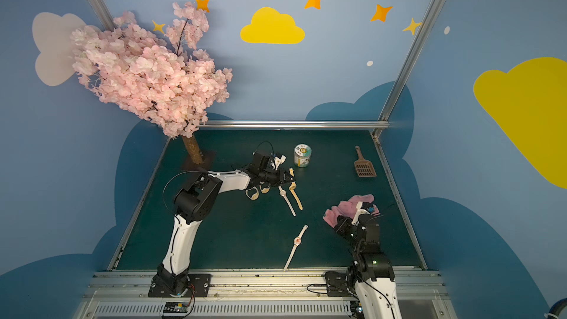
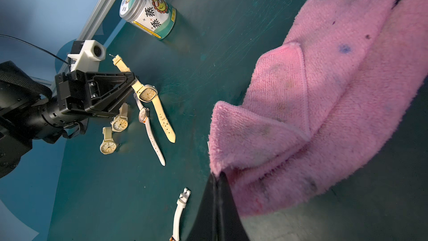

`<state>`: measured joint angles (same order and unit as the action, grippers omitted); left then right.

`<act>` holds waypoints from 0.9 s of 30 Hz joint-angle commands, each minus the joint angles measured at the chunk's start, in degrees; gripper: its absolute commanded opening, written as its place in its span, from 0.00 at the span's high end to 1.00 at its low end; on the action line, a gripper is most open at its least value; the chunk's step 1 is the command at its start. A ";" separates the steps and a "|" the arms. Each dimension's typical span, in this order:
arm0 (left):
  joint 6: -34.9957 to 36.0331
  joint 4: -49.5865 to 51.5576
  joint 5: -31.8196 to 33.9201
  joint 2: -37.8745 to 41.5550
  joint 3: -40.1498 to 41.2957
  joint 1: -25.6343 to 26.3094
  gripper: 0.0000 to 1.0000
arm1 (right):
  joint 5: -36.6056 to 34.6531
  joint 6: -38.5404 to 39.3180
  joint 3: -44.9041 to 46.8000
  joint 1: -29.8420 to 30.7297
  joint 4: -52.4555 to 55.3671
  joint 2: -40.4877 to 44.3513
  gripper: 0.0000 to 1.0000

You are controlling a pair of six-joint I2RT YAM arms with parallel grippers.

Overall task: Wipe the watch dial
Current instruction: Place the watch at the center of the board.

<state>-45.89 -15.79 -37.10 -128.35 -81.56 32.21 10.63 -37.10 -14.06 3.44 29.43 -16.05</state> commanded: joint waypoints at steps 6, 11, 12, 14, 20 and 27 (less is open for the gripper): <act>3.35 5.11 3.94 1.24 -1.34 -1.53 0.74 | 0.75 0.58 -0.47 -0.15 2.29 1.26 1.00; 4.30 6.09 6.56 3.19 -0.63 -2.54 0.66 | 0.53 0.91 -1.15 -0.16 3.23 1.05 1.00; 4.52 6.20 6.79 3.48 -0.53 -2.72 0.64 | 0.54 0.98 -1.43 -0.11 3.50 1.05 1.00; 4.61 6.54 6.87 3.92 -0.68 -3.06 0.63 | 0.53 1.22 -1.95 -0.12 3.93 0.94 1.00; 6.21 7.50 7.48 6.66 -0.27 -3.37 0.60 | 1.48 4.26 -6.19 -0.09 5.99 -0.75 0.93; 8.55 8.84 8.80 13.50 2.89 -3.21 0.56 | 6.49 8.49 -13.52 1.63 4.90 -12.89 0.63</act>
<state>-39.94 -8.43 -29.28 -118.48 -80.05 28.91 14.31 -31.53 -24.64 3.88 34.57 -25.23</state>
